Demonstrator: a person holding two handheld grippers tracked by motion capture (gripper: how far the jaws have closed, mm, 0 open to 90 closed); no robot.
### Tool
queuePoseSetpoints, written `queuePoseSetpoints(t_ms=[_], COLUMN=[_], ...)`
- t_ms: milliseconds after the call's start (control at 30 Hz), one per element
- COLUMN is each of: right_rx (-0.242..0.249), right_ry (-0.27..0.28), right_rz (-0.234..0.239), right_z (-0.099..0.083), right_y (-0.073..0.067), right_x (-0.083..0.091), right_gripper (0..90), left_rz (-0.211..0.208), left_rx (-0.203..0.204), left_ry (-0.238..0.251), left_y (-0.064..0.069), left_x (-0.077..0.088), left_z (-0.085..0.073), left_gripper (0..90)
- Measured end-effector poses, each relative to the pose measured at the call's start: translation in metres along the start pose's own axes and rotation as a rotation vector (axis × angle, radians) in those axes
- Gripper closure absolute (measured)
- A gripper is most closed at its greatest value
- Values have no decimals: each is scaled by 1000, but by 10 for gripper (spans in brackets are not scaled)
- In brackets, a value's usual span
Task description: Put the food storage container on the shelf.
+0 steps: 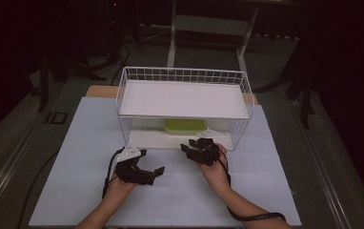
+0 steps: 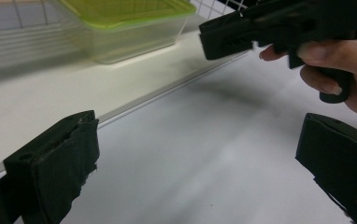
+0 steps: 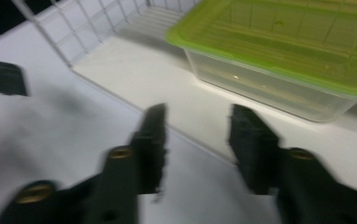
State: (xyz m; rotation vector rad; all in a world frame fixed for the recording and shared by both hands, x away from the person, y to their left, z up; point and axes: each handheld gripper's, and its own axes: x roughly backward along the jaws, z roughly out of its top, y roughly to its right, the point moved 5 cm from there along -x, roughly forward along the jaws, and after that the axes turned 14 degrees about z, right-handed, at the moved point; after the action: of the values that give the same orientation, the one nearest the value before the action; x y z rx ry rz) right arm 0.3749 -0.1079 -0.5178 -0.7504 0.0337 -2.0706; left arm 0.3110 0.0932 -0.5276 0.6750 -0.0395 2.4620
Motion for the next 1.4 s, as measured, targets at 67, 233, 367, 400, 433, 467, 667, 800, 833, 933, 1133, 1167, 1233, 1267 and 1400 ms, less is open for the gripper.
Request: queuePoseSetpoints(t_ms=[67,233,367,400,433,467,667,800,833,933,1133,1167,1233,1267,1400], right_rx=[-2,24,28,32,39,47,70,78,75,66,66,70,75,75,75], right_ry=[9,38,39,44,40,40,43,59,62,73,85,83,78,77,68], right_rz=[23,74,136,128,123,124,130,137,138,145,154,154,148,149,151], right_z=[-2,-5,-6,-6,-6,-7,-8,-9,-9,-10,-16,-17,-21,-22,-28], right_y=[-3,-8,-6,-4,-4,-3,-7,-10,-11,-13,-15,-15,-14,-14,-15], right_x=[5,17,27,30,32,34,50,63,66,75,90,92,97,99,107], right_gripper=[345,172,171,170,171,174,182,182,182,183,183,183,184,183,184], left_rz=[-16,-40,-70,-78,-92,-102,-131,-138,-142,-156,-150,-153,-149,-149,-149], left_rx=[-27,-38,-93,-89,-80,-72,-81,-83,-75,-51,-55,-51,-52,-52,-55], left_ry=[4,28,25,26,30,37,45,52,54,59,69,71,71,68,68], left_y=[2,10,16,16,17,18,24,26,27,27,25,25,24,24,23], left_x=[0,3,5,6,6,7,15,22,24,28,38,40,43,45,51], left_z=[1,10,15,16,17,17,20,22,22,21,18,17,15,15,10], left_gripper=[1,1,1,1,1,1,1,1,1,1,1,1,1,1,1])
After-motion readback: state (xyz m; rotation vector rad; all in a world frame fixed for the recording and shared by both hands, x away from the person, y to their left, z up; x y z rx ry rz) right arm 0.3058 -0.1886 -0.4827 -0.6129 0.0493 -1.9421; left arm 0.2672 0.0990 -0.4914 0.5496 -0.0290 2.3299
